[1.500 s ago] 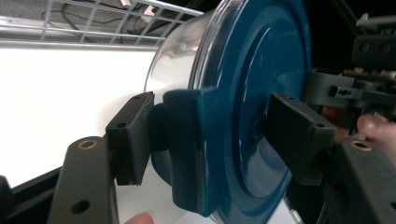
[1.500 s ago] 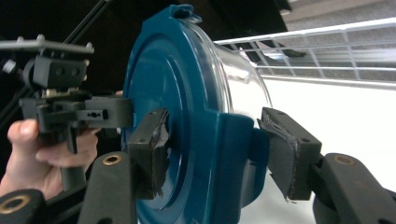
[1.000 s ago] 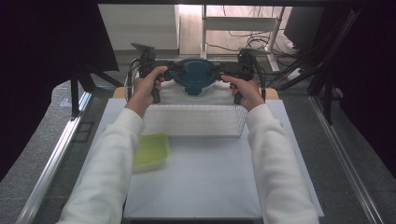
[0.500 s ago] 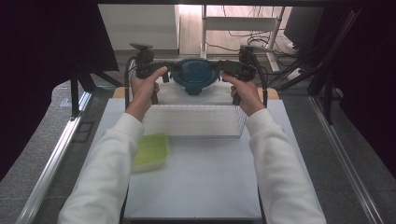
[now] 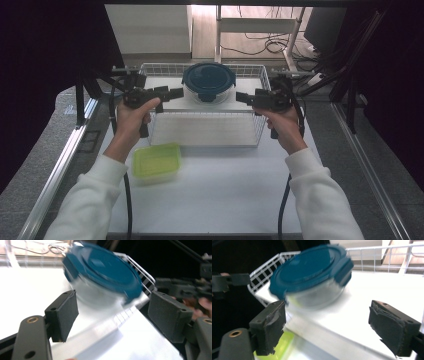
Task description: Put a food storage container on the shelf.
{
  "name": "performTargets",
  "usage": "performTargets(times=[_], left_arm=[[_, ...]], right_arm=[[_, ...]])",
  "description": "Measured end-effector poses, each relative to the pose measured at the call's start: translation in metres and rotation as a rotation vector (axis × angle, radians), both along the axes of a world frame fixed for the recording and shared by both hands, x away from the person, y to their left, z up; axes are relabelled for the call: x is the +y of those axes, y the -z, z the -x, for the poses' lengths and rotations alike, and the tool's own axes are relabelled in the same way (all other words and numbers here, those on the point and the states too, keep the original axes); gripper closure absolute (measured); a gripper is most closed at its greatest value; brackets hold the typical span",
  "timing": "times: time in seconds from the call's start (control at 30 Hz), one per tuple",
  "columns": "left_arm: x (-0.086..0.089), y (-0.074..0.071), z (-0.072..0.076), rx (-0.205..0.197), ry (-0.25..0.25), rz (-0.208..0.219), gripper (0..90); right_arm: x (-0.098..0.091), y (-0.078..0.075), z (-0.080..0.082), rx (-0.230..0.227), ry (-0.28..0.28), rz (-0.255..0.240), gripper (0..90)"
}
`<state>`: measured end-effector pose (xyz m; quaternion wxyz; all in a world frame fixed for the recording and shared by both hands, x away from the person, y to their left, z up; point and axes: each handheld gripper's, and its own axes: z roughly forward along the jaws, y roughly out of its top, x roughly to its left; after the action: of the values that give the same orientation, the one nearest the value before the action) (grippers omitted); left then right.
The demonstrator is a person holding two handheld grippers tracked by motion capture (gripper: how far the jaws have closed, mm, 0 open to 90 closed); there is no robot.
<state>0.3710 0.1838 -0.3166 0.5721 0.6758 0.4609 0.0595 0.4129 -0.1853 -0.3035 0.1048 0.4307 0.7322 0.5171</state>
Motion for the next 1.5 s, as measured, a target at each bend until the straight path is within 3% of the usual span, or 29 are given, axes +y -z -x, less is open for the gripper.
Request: performTargets(times=[0.1,0.13,0.17,0.23,0.27,0.4,0.6,0.63,0.67,0.73,0.83,0.97,1.13,1.27,1.5], left_arm=[[0.003,0.009,0.022,-0.006,0.059,-0.029,26.5],[0.003,0.015,0.035,-0.021,0.071,-0.069,26.6],[0.003,0.015,0.035,-0.021,0.071,-0.069,26.6],[0.004,0.023,0.049,-0.033,0.079,-0.104,26.9],[0.004,0.028,0.057,-0.033,0.084,-0.121,27.2],[0.000,0.048,0.080,0.000,0.117,-0.167,27.9],[-0.003,0.089,0.118,0.010,0.095,-0.236,27.1],[-0.003,0.089,0.118,0.010,0.095,-0.236,27.2],[-0.002,0.096,0.123,0.012,0.085,-0.246,27.4],[-0.001,0.108,0.130,0.015,0.060,-0.268,27.5],[0.000,0.124,0.136,0.027,0.046,-0.290,27.3],[-0.006,0.135,0.146,0.048,0.054,-0.315,27.3],[-0.014,0.145,0.149,0.068,0.066,-0.349,27.5],[-0.016,0.153,0.148,0.082,0.063,-0.387,27.6],[-0.009,0.152,0.147,0.090,0.040,-0.371,27.7]], right_arm=[[-0.006,0.008,0.022,-0.043,-0.047,0.034,18.7],[-0.010,0.013,0.034,-0.060,-0.072,0.049,21.8],[-0.010,0.013,0.034,-0.060,-0.072,0.049,21.8],[-0.013,0.019,0.046,-0.072,-0.088,0.046,23.3],[-0.015,0.027,0.058,-0.075,-0.102,0.059,25.2],[-0.018,0.039,0.076,-0.105,-0.086,0.073,28.8],[-0.029,0.074,0.115,-0.104,-0.109,0.085,29.1],[-0.029,0.074,0.115,-0.104,-0.109,0.085,29.1],[-0.032,0.082,0.124,-0.098,-0.115,0.093,29.1],[-0.034,0.085,0.127,-0.090,-0.119,0.090,29.1],[-0.037,0.101,0.136,-0.040,-0.156,0.071,29.1],[-0.036,0.121,0.148,-0.032,-0.145,0.118,28.8],[-0.038,0.141,0.158,0.014,-0.148,0.156,28.7],[-0.037,0.143,0.158,0.013,-0.142,0.166,28.7],[-0.038,0.148,0.155,0.025,-0.129,0.184,27.7]])
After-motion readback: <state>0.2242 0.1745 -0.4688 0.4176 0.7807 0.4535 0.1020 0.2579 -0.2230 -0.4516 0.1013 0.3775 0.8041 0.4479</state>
